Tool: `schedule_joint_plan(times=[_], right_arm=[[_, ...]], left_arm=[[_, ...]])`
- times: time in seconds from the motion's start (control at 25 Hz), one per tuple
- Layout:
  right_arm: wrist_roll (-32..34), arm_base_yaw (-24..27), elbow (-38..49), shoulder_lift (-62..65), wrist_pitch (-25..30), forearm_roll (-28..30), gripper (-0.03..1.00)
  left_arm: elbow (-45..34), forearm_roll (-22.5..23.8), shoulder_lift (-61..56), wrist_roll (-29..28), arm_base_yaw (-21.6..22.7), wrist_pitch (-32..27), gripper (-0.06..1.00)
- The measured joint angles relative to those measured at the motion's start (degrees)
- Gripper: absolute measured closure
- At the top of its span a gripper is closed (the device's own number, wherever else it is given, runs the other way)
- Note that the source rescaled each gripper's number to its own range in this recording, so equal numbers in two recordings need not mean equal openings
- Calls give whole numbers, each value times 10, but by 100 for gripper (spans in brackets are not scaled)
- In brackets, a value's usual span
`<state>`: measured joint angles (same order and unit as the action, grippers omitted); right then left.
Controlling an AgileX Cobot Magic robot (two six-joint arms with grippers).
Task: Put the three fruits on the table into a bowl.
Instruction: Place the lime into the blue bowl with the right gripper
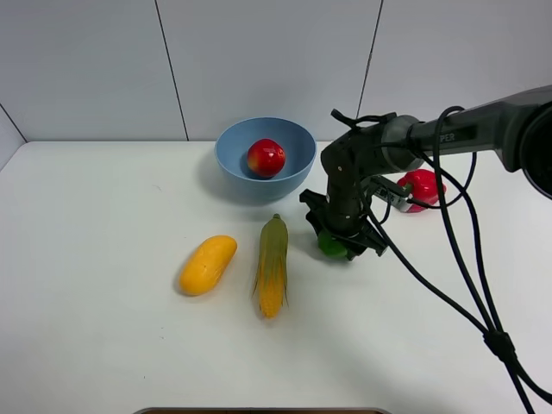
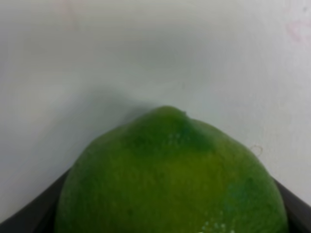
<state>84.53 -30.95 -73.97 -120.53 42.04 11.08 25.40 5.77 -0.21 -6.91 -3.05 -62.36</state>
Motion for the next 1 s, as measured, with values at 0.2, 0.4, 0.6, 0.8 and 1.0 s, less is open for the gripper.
schedule_joint_plan(times=[0.2, 0.4, 0.6, 0.8, 1.0], right_arm=[[13, -12, 0, 66, 42, 49, 35], [48, -32, 0, 120, 84, 122, 35], [68, -62, -26, 147, 123, 191, 35], [70, -84, -71, 147, 123, 254, 35], [70, -88, -97, 147, 78, 340, 35]], left_arm=[[0, 0, 0, 0, 0, 0, -5], [0, 0, 0, 0, 0, 0, -5], [0, 0, 0, 0, 0, 0, -5], [0, 0, 0, 0, 0, 0, -5], [0, 0, 0, 0, 0, 0, -5]])
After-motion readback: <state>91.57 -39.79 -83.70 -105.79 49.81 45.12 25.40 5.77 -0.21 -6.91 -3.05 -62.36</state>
